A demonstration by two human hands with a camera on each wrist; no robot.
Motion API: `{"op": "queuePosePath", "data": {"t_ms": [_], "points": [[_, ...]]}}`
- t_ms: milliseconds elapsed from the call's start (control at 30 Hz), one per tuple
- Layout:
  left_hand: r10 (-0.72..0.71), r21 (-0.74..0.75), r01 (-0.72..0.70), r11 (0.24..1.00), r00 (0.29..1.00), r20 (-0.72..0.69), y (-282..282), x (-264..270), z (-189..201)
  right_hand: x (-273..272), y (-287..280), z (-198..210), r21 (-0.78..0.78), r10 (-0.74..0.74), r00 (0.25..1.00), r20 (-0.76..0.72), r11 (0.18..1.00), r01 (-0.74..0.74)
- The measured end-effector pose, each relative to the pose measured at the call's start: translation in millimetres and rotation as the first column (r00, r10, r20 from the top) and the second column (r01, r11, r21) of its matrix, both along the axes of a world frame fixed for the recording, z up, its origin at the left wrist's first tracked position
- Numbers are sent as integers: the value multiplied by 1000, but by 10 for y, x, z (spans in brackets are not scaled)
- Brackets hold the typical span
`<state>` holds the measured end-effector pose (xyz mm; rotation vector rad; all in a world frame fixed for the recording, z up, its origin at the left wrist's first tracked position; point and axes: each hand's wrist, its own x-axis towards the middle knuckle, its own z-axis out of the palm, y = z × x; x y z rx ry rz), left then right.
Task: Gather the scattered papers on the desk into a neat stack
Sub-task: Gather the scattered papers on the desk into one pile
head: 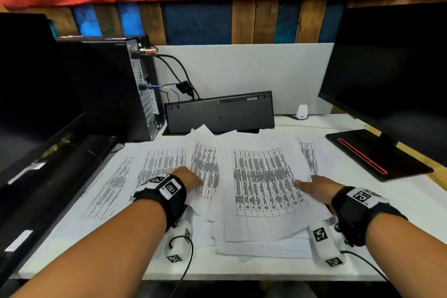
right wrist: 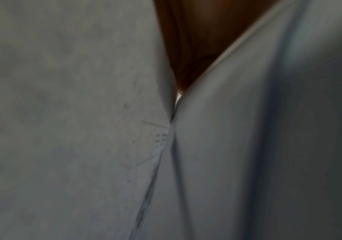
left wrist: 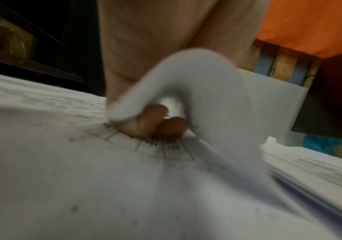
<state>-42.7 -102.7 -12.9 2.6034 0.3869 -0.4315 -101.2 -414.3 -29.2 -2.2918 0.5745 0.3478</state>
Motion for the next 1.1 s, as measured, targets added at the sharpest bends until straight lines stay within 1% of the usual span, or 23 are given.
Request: {"op": "queuePosePath", "data": {"t_ms": [133,200,267,333,367,433,467,533,567,600,633,667,700,733,800,867,900,933,967,1000,1033,1067,1100], "points": [[-82,-102,84,991,996,23,-163,-91,-67,-58,8,15,14,-5,1000,-30,1000,6],[-40,-173,58,983,994,107,-242,-134,-39,-45,-20,-18,7,6,999,-52,1000,-6],[12,-198,38,979,970,244,-245,-147,86,-42,-17,-17,22,9,998,-65,1000,-8],[34,-176,43,983,912,409,-180,-138,322,-40,-15,-15,42,-23,997,-76,999,26],[44,-168,48,985,864,501,-128,-149,473,-31,-8,-11,30,-27,995,-101,999,30],[95,-203,58,978,739,667,-30,-197,827,-17,-17,-25,17,-39,994,-104,999,41],[129,-248,76,966,688,715,14,-227,990,-31,-1,-4,27,-45,995,-90,998,48],[235,-376,100,921,626,743,62,-233,1221,-40,12,14,20,-52,995,-87,998,54],[295,-453,103,886,628,720,61,-198,1251,-38,20,17,-21,-45,993,-111,999,43],[345,-528,99,843,654,674,38,-183,1252,-50,39,38,-56,-35,993,-112,998,29],[367,-591,90,801,707,604,-15,-176,1190,-55,53,44,-101,-10,991,-131,995,-3],[356,-637,85,766,770,530,-95,-189,1092,-77,87,75,-119,1,992,-123,993,-16],[320,-661,79,746,828,461,-210,-238,967,-57,100,59,-143,26,990,-141,989,-46],[274,-667,75,742,874,402,-325,-299,824,-57,115,64,-134,16,991,-136,990,-35],[182,-647,86,757,924,336,-570,-463,530,-54,123,41,-39,-44,997,-64,998,41],[97,-632,109,767,954,282,-736,-613,261,-23,88,1,83,-184,983,22,980,182],[57,-620,113,777,967,248,-784,-645,137,0,63,-21,155,-226,974,17,963,221],[9,-601,126,789,976,216,-823,-677,45,6,38,-34,234,-215,976,27,951,203],[-55,-561,150,814,982,181,-856,-686,-20,-20,43,-21,277,-161,987,7,949,153],[-132,-488,197,851,978,164,-894,-689,-51,-13,11,-57,353,-140,990,-17,925,137],[-217,-378,253,891,967,136,-917,-694,-53,37,-19,-114,371,-84,995,-47,924,96],[-303,-263,321,910,947,106,-944,-693,-50,59,-40,-154,343,-75,996,-41,936,84],[-366,-164,372,914,928,68,-958,-697,-28,87,-67,-216,270,-52,998,-36,961,60]]}}
